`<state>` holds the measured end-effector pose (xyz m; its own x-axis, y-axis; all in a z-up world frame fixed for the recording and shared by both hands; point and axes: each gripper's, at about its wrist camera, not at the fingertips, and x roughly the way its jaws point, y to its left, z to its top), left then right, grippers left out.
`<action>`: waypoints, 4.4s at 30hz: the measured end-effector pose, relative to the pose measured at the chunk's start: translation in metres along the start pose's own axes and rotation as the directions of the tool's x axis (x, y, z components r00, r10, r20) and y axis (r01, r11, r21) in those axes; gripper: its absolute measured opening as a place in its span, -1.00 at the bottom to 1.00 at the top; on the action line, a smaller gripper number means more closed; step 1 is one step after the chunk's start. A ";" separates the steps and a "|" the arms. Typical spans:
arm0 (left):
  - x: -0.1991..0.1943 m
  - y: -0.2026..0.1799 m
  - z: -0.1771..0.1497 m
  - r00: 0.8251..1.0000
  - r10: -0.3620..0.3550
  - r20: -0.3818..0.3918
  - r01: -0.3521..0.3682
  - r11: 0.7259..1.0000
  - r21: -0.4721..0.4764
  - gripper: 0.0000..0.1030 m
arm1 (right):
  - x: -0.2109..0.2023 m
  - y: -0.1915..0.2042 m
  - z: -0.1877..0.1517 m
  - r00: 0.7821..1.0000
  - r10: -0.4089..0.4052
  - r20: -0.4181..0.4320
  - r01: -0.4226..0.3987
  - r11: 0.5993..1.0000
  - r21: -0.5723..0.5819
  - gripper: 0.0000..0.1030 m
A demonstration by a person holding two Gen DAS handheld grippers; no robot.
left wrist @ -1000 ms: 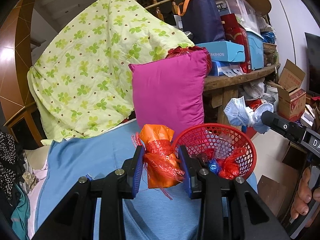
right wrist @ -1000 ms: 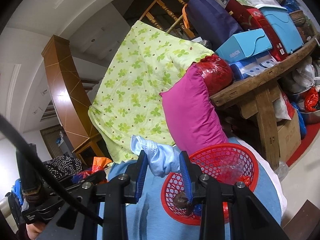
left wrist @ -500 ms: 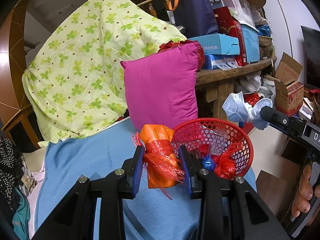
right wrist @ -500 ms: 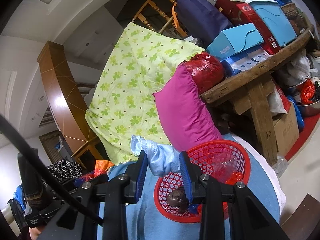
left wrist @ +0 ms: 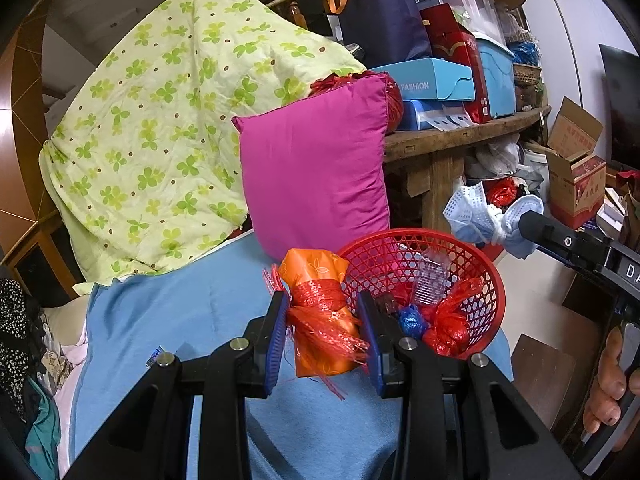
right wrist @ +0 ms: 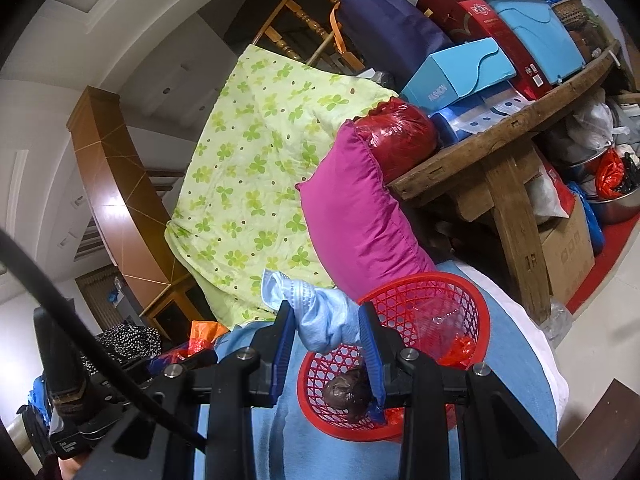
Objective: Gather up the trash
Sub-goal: 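Lower both tools into the red basket and open them to drop the items, then grasp the blue medicine box with the right tool while the left tool grasps the white tissue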
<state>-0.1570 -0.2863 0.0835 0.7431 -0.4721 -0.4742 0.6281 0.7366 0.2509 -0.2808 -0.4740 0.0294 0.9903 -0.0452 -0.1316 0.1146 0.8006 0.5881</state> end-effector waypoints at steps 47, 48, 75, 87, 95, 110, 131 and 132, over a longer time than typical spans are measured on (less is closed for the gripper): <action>0.069 -0.004 0.004 0.952 -0.303 -0.051 0.293 0.945 -0.144 -0.12 | 0.028 -0.052 -0.007 0.991 -0.093 -0.096 0.102 0.991 0.090 -0.28; 0.073 -0.004 0.004 0.950 -0.307 -0.053 0.297 0.943 -0.147 0.12 | 0.032 -0.053 -0.008 0.989 -0.096 -0.110 0.106 0.990 0.096 -0.27; 0.064 0.221 -0.157 0.973 0.093 -0.211 -0.177 0.889 -0.422 0.32 | 0.073 0.035 -0.026 0.982 -0.019 -0.186 0.007 0.998 -0.068 0.27; 0.069 0.293 -0.216 0.948 0.154 -0.279 -0.284 0.806 -0.520 0.32 | 0.168 0.124 -0.092 0.918 0.038 -0.396 -0.128 0.970 -0.205 0.27; 0.078 0.314 -0.228 0.945 0.132 -0.299 -0.287 0.776 -0.562 0.32 | 0.255 0.166 -0.147 0.835 0.040 -0.549 -0.216 0.941 -0.260 0.27; 0.114 0.330 -0.239 0.930 0.091 -0.357 -0.285 0.791 -0.541 0.32 | 0.390 0.195 -0.224 0.740 0.008 -0.673 -0.290 0.906 -0.308 0.27; 0.147 0.353 -0.245 0.936 0.024 -0.351 -0.240 0.773 -0.587 0.32 | 0.468 0.202 -0.272 0.699 -0.018 -0.715 -0.331 0.878 -0.346 0.15; 0.148 0.352 -0.244 0.939 0.017 -0.343 -0.230 0.772 -0.592 0.32 | 0.468 0.200 -0.269 0.704 -0.018 -0.710 -0.323 0.882 -0.343 0.15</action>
<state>0.1183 0.0213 -0.1043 0.6298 -0.2646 -0.7303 0.1771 0.9643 -0.1966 0.1846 -0.1741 -0.1293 0.6390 0.3780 -0.6699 -0.2458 0.9256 0.2878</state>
